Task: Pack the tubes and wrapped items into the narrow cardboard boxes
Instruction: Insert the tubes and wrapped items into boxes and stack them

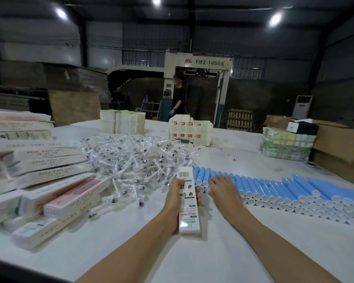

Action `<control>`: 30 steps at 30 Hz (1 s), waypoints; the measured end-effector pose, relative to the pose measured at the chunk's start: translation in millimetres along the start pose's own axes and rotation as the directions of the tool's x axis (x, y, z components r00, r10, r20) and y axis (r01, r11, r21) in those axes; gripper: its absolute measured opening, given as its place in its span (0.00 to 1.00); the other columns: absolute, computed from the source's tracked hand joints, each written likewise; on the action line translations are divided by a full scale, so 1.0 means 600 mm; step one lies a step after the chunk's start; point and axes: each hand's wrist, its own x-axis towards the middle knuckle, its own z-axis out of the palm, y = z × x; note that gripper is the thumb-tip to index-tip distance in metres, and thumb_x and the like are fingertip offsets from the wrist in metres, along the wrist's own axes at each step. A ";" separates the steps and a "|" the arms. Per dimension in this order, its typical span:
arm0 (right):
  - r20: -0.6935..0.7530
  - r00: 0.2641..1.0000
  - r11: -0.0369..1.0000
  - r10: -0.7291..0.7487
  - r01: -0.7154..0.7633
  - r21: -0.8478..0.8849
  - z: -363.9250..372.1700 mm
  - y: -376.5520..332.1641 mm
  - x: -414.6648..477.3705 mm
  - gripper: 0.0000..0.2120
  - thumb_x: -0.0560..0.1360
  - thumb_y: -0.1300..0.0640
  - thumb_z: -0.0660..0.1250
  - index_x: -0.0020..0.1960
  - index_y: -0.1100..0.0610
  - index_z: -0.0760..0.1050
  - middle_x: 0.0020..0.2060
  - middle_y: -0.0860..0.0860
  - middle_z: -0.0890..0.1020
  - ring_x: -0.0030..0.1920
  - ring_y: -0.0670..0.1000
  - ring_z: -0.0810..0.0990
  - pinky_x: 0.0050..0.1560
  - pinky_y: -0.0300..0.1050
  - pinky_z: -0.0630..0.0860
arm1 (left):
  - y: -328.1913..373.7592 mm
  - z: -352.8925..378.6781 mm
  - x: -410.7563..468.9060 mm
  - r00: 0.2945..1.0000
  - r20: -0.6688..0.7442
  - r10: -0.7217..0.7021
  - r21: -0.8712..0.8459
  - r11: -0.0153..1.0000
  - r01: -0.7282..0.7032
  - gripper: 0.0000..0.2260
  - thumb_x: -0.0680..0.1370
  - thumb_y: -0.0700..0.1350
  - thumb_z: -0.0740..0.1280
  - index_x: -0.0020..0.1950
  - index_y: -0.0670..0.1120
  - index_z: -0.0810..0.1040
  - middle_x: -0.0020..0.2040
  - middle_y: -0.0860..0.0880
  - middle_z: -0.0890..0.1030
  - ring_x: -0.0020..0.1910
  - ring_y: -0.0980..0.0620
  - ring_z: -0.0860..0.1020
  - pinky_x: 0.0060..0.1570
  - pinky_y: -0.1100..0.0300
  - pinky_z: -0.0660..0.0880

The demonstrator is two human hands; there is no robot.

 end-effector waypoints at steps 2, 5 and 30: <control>-0.080 0.996 0.998 -0.050 0.047 -0.037 -0.015 -0.011 -0.014 0.19 0.58 0.66 0.84 0.47 0.58 0.85 0.43 0.54 0.86 0.47 0.55 0.85 0.50 0.47 0.81 | 0.001 0.002 -0.002 1.000 -0.001 -0.001 0.004 1.000 0.001 0.19 0.83 0.51 0.60 0.56 0.37 0.83 0.49 0.37 0.84 0.37 0.42 0.81 0.40 0.51 0.81; -0.194 0.973 0.992 -0.124 0.117 -0.046 -0.038 -0.018 -0.034 0.23 0.51 0.73 0.82 0.44 0.60 0.83 0.39 0.55 0.84 0.41 0.56 0.83 0.42 0.48 0.82 | 0.005 0.004 -0.007 1.000 0.016 -0.015 0.032 0.999 0.014 0.20 0.83 0.51 0.60 0.54 0.36 0.83 0.48 0.36 0.83 0.37 0.42 0.81 0.41 0.50 0.80; 0.305 0.827 -0.577 0.473 0.029 0.816 -0.165 0.072 -0.071 0.18 0.79 0.65 0.69 0.68 0.61 0.70 0.51 0.60 0.86 0.49 0.53 0.85 0.57 0.46 0.82 | -0.002 0.030 -0.042 0.907 0.420 -0.027 0.383 0.911 -0.150 0.18 0.83 0.53 0.74 0.68 0.44 0.83 0.66 0.38 0.84 0.60 0.33 0.86 0.51 0.48 0.86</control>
